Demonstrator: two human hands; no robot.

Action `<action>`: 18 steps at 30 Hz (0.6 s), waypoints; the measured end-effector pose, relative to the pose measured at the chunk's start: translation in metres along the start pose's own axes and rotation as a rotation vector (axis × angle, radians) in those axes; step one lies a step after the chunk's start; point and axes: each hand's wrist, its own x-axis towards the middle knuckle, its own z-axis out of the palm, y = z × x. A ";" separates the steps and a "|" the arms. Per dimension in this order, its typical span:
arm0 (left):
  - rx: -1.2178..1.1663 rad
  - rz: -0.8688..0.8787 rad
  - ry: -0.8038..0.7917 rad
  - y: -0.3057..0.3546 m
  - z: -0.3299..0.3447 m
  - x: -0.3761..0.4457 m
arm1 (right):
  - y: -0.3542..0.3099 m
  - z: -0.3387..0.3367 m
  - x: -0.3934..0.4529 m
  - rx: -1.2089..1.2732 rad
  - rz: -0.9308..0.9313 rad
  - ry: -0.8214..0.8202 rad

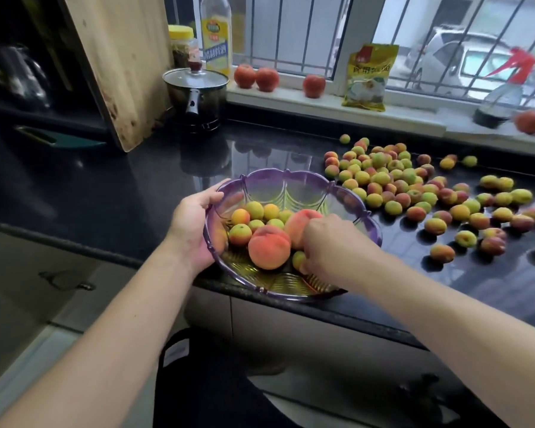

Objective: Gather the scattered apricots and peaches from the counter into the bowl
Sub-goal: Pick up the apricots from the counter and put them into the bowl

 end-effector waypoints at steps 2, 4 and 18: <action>0.001 0.018 0.008 0.000 -0.001 0.001 | -0.001 0.002 0.001 -0.013 -0.003 0.000; -0.006 0.035 0.028 -0.001 -0.001 0.001 | -0.001 0.005 0.002 -0.041 -0.013 0.011; -0.065 0.163 0.203 -0.021 0.026 -0.013 | 0.093 -0.023 -0.023 0.286 0.261 0.402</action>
